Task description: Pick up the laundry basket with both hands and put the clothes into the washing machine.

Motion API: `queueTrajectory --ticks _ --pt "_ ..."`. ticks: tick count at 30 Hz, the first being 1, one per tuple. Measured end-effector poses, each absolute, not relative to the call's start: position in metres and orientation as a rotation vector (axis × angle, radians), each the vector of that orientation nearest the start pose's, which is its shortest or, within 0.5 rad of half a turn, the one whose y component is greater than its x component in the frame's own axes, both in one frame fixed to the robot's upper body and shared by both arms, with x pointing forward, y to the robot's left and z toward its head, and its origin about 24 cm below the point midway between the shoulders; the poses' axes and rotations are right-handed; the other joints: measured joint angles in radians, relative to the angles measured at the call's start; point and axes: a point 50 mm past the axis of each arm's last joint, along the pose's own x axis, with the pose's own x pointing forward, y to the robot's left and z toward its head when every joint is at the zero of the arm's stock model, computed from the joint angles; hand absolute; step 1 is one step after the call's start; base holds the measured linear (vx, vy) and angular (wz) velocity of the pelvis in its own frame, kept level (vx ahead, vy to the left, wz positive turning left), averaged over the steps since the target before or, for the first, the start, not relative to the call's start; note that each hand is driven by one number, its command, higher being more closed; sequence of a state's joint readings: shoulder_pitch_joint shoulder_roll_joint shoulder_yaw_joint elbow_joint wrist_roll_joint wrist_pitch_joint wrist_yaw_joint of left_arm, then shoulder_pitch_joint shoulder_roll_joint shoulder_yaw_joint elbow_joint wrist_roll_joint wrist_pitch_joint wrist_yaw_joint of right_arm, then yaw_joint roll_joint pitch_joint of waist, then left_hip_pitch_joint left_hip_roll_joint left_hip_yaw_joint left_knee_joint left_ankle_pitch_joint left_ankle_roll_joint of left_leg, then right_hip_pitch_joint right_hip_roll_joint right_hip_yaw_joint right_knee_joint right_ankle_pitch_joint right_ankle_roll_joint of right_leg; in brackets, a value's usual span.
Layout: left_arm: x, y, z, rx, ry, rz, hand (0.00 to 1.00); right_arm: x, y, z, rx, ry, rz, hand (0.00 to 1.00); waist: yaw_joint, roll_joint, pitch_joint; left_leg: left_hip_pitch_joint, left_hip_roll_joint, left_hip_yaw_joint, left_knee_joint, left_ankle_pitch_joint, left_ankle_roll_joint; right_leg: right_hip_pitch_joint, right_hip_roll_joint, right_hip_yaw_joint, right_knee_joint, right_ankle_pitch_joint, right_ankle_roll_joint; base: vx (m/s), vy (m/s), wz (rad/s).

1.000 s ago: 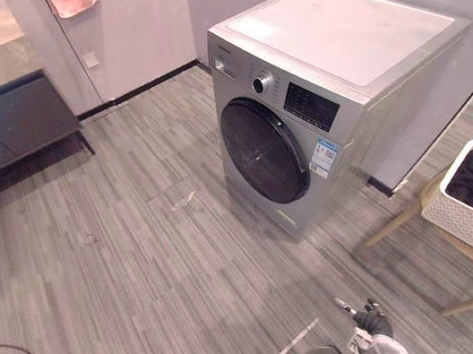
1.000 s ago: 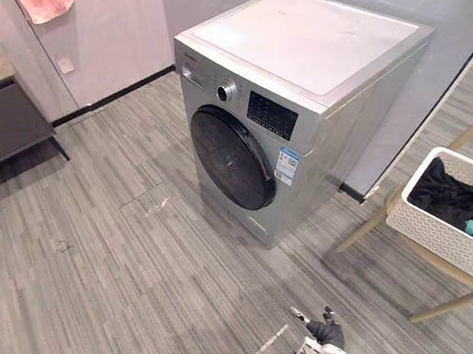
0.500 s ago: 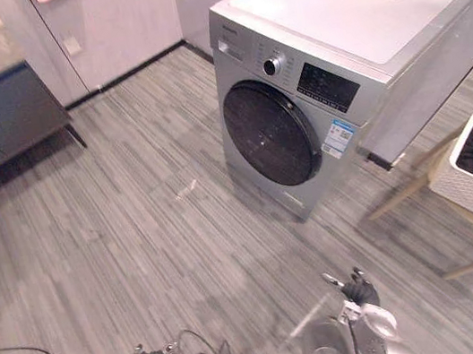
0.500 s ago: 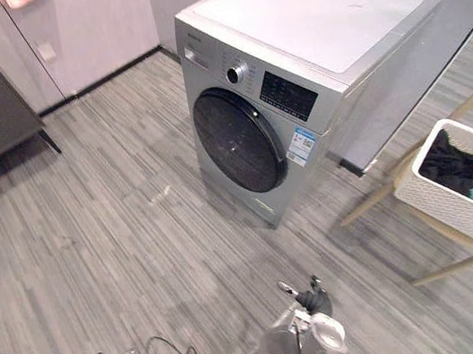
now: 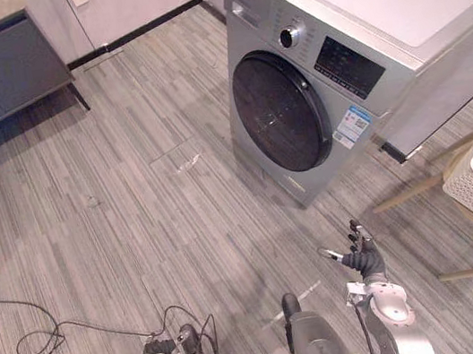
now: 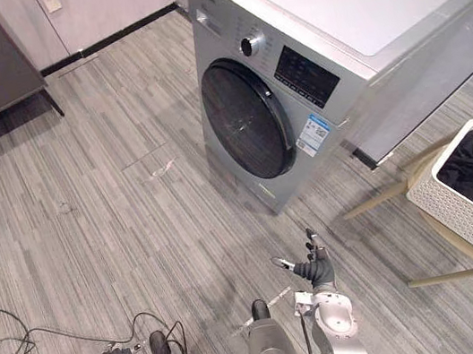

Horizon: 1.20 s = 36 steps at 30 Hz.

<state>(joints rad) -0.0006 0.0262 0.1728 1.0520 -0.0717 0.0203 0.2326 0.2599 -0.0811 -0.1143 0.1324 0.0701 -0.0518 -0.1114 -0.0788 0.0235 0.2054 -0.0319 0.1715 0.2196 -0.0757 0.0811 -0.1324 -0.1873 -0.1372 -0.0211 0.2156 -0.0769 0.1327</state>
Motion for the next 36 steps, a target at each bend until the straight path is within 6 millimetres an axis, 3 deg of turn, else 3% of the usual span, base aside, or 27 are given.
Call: queueTrajectory --ticks 4,15,16,17,23,32,36 --pt "0.114 0.196 -0.157 0.018 1.089 0.419 0.00 0.179 -0.209 -0.035 -0.036 0.325 -0.285 0.00 0.000 0.000 0.000 -0.002 -0.024 0.005 -0.001 0.000 0.000 0.025 -0.023 0.000 -0.059 0.030 0.015 0.06 0.071 0.01" --pt "0.111 0.196 -0.158 0.059 1.102 0.392 0.00 0.177 -0.206 -0.038 -0.027 0.341 -0.280 0.00 -0.006 0.013 -0.008 0.025 -0.023 0.048 -0.002 0.000 0.000 0.085 -0.019 0.014 -0.170 0.089 0.014 0.01 0.002 -0.08" --pt "0.110 0.196 -0.158 0.058 1.105 0.391 0.00 0.176 -0.206 -0.040 0.032 0.344 -0.290 0.00 -0.004 0.013 -0.008 0.033 -0.023 0.056 -0.002 0.000 0.000 0.088 -0.018 0.022 -0.172 0.093 0.014 -0.02 0.001 -0.09" --pt "0.105 0.191 -0.161 0.054 1.127 0.375 0.00 0.163 -0.207 -0.057 0.080 0.426 -0.316 0.00 -0.005 0.017 -0.046 0.025 -0.022 0.058 -0.009 -0.001 0.000 0.087 -0.013 0.039 -0.215 0.133 0.016 -0.01 0.001 -0.08" --pt "0.105 0.191 -0.161 0.054 1.127 0.375 0.00 0.161 -0.207 -0.060 0.080 0.440 -0.318 0.00 -0.004 0.016 -0.047 0.026 -0.022 0.056 -0.009 -0.001 0.000 0.092 -0.013 0.036 -0.218 0.133 0.016 0.00 0.000 0.01" --pt "0.105 0.204 -0.159 0.068 1.131 0.374 0.00 0.119 -0.206 -0.110 0.113 0.738 -0.340 0.00 0.021 -0.021 -0.041 0.063 -0.010 0.054 -0.002 -0.002 -0.002 0.140 -0.003 0.019 -0.228 0.136 0.013 0.00 -0.003 0.02" --pt "0.104 0.212 -0.158 0.085 1.131 0.383 0.00 0.124 -0.207 -0.111 0.113 0.749 -0.346 0.00 0.031 -0.044 -0.045 0.072 -0.017 0.064 -0.002 -0.012 0.002 0.127 -0.012 0.031 -0.206 0.126 0.014 -0.04 0.010 -0.10"
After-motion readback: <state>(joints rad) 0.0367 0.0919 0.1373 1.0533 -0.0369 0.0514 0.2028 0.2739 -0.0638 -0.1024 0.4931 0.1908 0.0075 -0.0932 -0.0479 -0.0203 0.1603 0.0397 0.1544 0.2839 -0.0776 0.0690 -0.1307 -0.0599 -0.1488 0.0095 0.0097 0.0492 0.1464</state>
